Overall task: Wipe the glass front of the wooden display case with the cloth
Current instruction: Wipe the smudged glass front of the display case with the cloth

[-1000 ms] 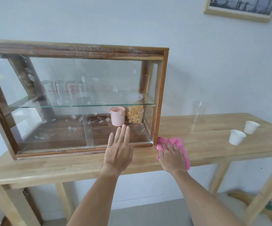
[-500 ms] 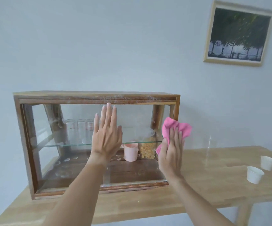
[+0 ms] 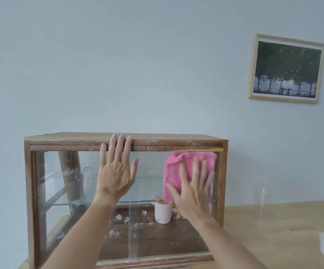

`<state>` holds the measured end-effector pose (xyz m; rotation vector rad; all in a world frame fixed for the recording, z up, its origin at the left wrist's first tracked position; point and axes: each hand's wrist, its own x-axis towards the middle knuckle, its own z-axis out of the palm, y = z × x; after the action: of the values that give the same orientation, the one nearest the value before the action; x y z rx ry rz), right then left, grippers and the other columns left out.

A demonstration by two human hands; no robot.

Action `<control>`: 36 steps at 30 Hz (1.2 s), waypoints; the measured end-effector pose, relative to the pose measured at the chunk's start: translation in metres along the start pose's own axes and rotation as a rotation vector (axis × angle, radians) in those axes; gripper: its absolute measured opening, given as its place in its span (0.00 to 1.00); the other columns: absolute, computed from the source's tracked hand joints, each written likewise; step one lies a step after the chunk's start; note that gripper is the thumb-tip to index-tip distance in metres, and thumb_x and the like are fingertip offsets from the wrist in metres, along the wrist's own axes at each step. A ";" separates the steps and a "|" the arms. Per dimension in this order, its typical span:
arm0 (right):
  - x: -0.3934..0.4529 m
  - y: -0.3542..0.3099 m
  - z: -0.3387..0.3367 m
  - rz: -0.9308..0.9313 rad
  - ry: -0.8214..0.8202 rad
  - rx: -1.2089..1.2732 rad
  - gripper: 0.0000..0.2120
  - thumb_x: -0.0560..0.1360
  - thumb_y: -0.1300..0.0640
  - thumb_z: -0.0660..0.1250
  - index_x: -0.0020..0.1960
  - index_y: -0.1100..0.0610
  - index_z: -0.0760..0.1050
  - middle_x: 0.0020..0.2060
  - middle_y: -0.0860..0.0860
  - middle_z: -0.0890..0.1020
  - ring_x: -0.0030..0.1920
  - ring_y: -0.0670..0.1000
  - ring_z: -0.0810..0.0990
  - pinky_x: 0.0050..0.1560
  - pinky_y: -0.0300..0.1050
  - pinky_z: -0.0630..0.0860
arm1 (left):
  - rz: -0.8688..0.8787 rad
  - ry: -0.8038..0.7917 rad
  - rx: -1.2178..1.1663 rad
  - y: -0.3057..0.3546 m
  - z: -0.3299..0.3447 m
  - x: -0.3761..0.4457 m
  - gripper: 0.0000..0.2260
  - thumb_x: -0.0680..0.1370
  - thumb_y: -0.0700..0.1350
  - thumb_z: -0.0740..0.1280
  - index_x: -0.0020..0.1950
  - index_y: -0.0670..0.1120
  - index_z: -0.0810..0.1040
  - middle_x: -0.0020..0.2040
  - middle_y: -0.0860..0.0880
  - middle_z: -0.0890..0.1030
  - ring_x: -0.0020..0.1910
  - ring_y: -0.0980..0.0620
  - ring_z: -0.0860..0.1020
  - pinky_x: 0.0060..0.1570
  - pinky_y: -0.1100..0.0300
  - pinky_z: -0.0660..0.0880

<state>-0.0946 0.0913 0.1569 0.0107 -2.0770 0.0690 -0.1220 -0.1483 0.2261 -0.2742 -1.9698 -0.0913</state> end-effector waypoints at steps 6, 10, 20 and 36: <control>0.009 -0.029 0.005 0.045 0.037 0.042 0.39 0.81 0.32 0.50 0.84 0.52 0.48 0.82 0.62 0.45 0.80 0.71 0.43 0.77 0.75 0.45 | 0.048 0.104 0.012 -0.007 0.013 0.000 0.29 0.82 0.53 0.49 0.82 0.48 0.46 0.81 0.43 0.58 0.81 0.43 0.50 0.79 0.45 0.40; -0.010 -0.040 0.029 -0.698 -0.067 -0.146 0.34 0.82 0.33 0.52 0.84 0.45 0.53 0.84 0.54 0.50 0.82 0.65 0.43 0.78 0.69 0.47 | 0.072 0.147 0.020 -0.015 0.019 0.002 0.27 0.83 0.53 0.47 0.82 0.49 0.47 0.80 0.43 0.60 0.80 0.44 0.53 0.78 0.46 0.44; 0.007 -0.062 0.022 0.363 0.168 0.202 0.35 0.82 0.33 0.45 0.84 0.47 0.44 0.83 0.57 0.45 0.81 0.67 0.41 0.77 0.75 0.44 | 0.070 0.176 0.047 -0.015 0.024 0.002 0.26 0.84 0.54 0.43 0.82 0.49 0.48 0.79 0.44 0.59 0.80 0.45 0.52 0.78 0.47 0.44; -0.094 -0.002 0.049 -0.113 -0.032 -0.034 0.36 0.84 0.34 0.46 0.84 0.54 0.48 0.83 0.62 0.50 0.79 0.72 0.51 0.77 0.72 0.48 | 0.057 0.217 0.110 -0.015 0.029 0.001 0.28 0.83 0.54 0.47 0.82 0.48 0.51 0.79 0.44 0.61 0.80 0.44 0.54 0.78 0.46 0.46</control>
<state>-0.0915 0.0850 0.0509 0.1081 -2.1051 -0.0359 -0.1517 -0.1568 0.2165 -0.2382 -1.7436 0.0233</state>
